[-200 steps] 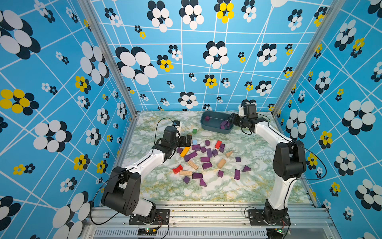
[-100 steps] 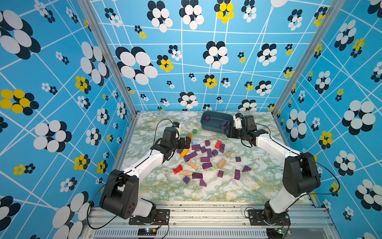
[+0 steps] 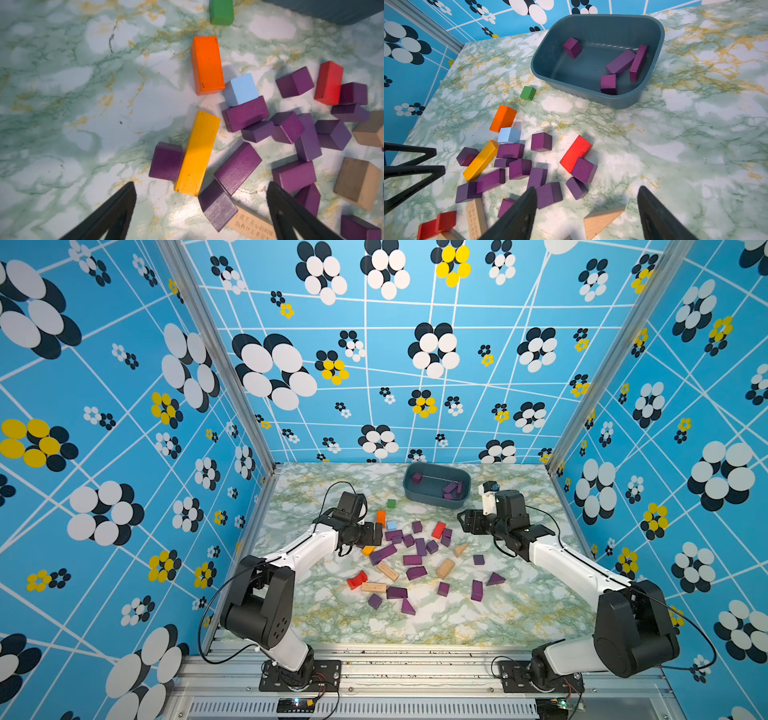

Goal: Pick purple bricks into the storage bin
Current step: Pick up the building block from the center of the board.

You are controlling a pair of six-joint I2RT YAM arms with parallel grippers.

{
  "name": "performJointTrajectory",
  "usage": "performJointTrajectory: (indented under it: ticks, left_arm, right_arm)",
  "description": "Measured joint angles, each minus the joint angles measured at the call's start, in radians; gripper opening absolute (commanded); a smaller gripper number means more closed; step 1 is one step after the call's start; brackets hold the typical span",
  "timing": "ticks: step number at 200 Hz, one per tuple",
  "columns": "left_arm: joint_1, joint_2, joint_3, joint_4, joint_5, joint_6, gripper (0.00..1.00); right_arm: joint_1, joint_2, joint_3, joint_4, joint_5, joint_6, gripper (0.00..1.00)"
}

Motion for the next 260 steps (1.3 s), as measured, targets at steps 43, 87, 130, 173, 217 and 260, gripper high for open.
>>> performJointTrajectory:
  ticks: [43, 87, 130, 173, 217, 260]
  left_arm:
    - [0.009, 0.033, 0.021, -0.06, 0.0, 0.016, 0.89]
    - [0.029, 0.056, 0.027, -0.058, 0.0, 0.015, 0.78]
    - [0.064, 0.074, 0.028, -0.036, 0.001, 0.015, 0.64]
    - [0.084, 0.113, 0.06, -0.023, 0.01, 0.016, 0.59]
    - [0.084, 0.13, 0.068, -0.006, 0.039, 0.028, 0.58]
    - [0.084, 0.162, 0.092, -0.011, 0.038, 0.043, 0.52]
  right_arm:
    - [0.0, -0.001, -0.039, 0.044, -0.032, 0.018, 0.79]
    - [0.0, -0.001, -0.04, 0.065, -0.048, 0.026, 0.79]
    - [0.0, -0.003, -0.075, 0.129, -0.115, 0.05, 0.8]
    - [0.0, -0.007, -0.085, 0.17, -0.156, 0.072, 0.81]
    - [0.0, -0.008, -0.085, 0.173, -0.159, 0.079, 0.81]
    - [0.0, -0.008, -0.085, 0.172, -0.156, 0.095, 0.82]
